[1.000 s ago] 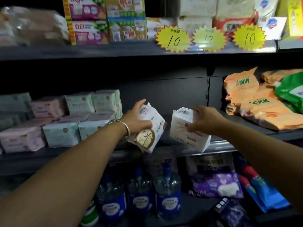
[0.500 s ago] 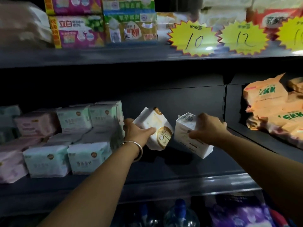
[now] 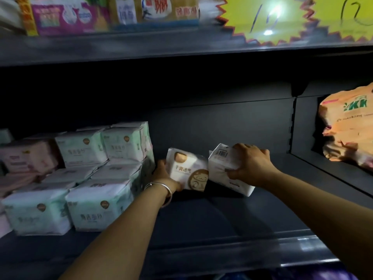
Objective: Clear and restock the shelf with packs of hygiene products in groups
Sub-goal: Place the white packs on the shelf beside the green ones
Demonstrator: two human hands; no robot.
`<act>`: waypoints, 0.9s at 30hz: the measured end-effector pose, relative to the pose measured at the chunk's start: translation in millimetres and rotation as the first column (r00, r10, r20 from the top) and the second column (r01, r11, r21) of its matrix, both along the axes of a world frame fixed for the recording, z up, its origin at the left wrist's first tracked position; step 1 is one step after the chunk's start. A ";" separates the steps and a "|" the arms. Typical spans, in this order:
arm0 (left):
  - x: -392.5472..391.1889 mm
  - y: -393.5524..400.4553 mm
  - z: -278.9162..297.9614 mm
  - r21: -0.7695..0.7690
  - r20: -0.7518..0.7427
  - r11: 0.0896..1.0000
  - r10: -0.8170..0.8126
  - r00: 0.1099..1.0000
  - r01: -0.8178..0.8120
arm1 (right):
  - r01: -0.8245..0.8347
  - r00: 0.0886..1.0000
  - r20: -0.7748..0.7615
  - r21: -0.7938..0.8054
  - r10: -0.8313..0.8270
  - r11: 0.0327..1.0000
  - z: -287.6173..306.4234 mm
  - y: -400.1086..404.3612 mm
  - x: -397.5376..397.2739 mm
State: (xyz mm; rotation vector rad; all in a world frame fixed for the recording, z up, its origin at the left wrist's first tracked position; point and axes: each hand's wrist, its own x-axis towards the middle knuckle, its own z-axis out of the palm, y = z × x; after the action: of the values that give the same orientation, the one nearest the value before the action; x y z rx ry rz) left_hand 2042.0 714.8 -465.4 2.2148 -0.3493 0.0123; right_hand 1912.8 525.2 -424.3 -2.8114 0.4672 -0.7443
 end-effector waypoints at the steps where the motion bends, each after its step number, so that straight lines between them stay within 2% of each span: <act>1: -3.5 0.2 0.5 0.082 0.032 0.996 0.023 0.999 -0.026 | -0.011 1.000 -0.009 -0.010 0.011 1.000 -2.1 1.4 1.4; 4: -11.4 -2.4 -7.5 0.147 0.066 0.988 0.033 0.997 -0.042 | -0.012 1.000 -0.027 -0.038 0.011 0.999 -6.1 3.3 2.8; 6: -15.0 -0.4 -13.0 0.199 0.206 0.978 0.015 0.979 -0.057 | -0.003 0.999 -0.035 -0.039 0.001 0.999 -5.7 3.0 1.9; 8: -16.2 3.4 -15.7 0.353 0.428 0.934 -0.108 0.897 -0.056 | 0.005 0.999 -0.042 -0.033 -0.006 0.999 -4.7 1.7 1.8; 10: -16.6 4.0 -14.4 0.520 0.558 0.849 -0.258 0.789 -0.090 | 0.004 0.999 -0.048 -0.021 -0.005 1.000 -4.0 1.3 2.7; 13: -14.9 -3.9 -9.4 0.589 0.585 0.796 -0.303 0.752 -0.137 | 0.003 0.999 -0.051 0.002 -0.003 1.000 -2.8 0.9 7.1; 17: 4.9 -17.8 -9.4 0.644 0.535 0.750 -0.299 0.790 -0.152 | 0.009 0.999 -0.045 0.038 -0.007 0.999 -1.0 -2.2 19.0; 27: 66.4 -56.4 -14.0 0.561 0.570 0.810 -0.231 0.789 -0.168 | -0.010 1.000 -0.016 0.051 0.011 0.999 -4.0 -19.7 56.0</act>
State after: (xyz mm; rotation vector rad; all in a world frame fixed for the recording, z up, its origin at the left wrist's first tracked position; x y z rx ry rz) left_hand 2108.4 658.3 -479.4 2.7838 -0.8537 0.7294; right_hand 1968.8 505.5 -428.3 -2.7727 0.4670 -0.6979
